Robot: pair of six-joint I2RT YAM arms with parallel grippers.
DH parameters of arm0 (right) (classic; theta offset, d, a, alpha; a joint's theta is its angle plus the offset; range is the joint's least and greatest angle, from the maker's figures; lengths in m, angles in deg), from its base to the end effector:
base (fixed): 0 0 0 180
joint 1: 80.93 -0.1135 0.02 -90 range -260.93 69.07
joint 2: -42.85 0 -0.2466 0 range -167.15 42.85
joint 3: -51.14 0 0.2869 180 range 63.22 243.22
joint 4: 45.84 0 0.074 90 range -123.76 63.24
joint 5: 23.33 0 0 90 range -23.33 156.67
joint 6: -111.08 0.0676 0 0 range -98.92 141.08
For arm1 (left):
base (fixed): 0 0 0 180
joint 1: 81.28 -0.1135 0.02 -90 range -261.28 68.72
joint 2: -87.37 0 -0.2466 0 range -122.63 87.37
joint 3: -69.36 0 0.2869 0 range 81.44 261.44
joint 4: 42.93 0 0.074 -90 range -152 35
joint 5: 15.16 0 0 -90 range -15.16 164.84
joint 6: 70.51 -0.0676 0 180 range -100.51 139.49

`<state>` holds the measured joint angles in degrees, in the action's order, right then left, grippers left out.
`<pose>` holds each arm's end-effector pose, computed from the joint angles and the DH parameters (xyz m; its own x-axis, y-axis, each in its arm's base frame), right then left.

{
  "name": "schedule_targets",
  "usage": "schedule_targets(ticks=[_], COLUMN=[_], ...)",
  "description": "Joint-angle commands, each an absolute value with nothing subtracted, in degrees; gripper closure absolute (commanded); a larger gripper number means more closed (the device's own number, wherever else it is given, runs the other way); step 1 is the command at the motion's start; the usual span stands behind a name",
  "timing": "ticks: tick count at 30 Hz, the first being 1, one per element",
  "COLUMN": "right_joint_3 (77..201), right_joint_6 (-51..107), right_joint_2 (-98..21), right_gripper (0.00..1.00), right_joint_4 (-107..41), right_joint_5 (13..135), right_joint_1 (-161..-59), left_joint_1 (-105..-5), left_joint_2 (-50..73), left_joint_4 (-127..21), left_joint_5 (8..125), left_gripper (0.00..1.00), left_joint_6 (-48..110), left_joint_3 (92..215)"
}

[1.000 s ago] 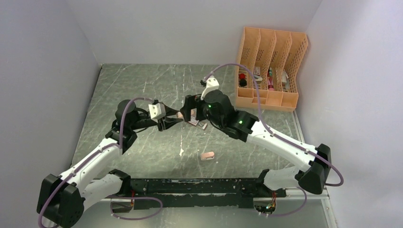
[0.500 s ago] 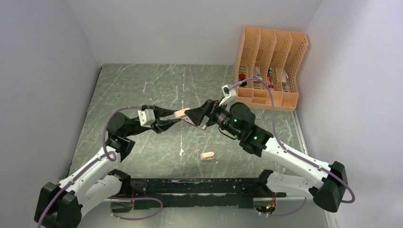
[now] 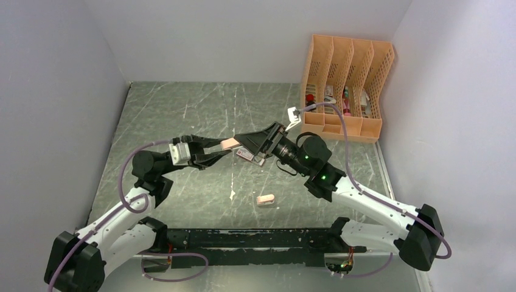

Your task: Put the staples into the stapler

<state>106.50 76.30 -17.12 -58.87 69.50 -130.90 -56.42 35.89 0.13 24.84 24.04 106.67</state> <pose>0.2049 0.2491 0.3247 -0.6002 0.5609 -0.5702 -0.5315 0.2530 0.8084 0.2027 -0.1510 0.2929 0.3673 -0.2264 -0.9021 0.9108 0.2842 0.2995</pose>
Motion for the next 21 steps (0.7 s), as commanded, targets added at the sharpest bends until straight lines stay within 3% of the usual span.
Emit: schedule_targets(ticks=[1,10,16,17,18,19,20,21], right_joint_3=[106.6,107.1,107.1,107.1,107.0,106.9,107.7,108.8], right_joint_6=[79.2,80.9,81.3,81.2,81.1,80.9,80.7,79.4], right_joint_2=[-17.7,-19.7,-19.9,-19.8,-19.9,-19.8,-19.9,-20.2], right_gripper=[0.11,0.13,0.22,0.27,0.46,0.86,1.00,1.00], right_joint_4=[-62.2,-60.8,-61.8,-61.8,-62.4,-62.6,-60.8,-58.8], right_joint_5=[70.9,72.5,72.8,72.7,72.8,73.1,73.1,73.5], right_joint_1=[-130.7,-130.6,-130.6,-130.6,-130.5,-130.5,-130.4,-130.3], left_joint_1=[-56.3,-56.3,-56.3,-56.2,-56.2,-56.2,-56.2,-56.2], left_joint_2=[35.0,34.9,34.6,34.6,34.6,34.7,34.7,34.6], left_joint_4=[5.0,4.3,4.2,4.1,4.0,4.1,4.1,4.1], left_joint_5=[23.0,23.0,22.2,22.1,22.0,22.0,22.0,22.0], left_gripper=[0.93,0.93,0.93,0.93,0.93,0.93,0.93,0.93], left_joint_6=[24.0,22.2,21.8,21.7,21.6,21.6,21.6,21.6], left_joint_3=[108.2,109.2,109.2,109.1,109.1,108.9,108.8,108.8])
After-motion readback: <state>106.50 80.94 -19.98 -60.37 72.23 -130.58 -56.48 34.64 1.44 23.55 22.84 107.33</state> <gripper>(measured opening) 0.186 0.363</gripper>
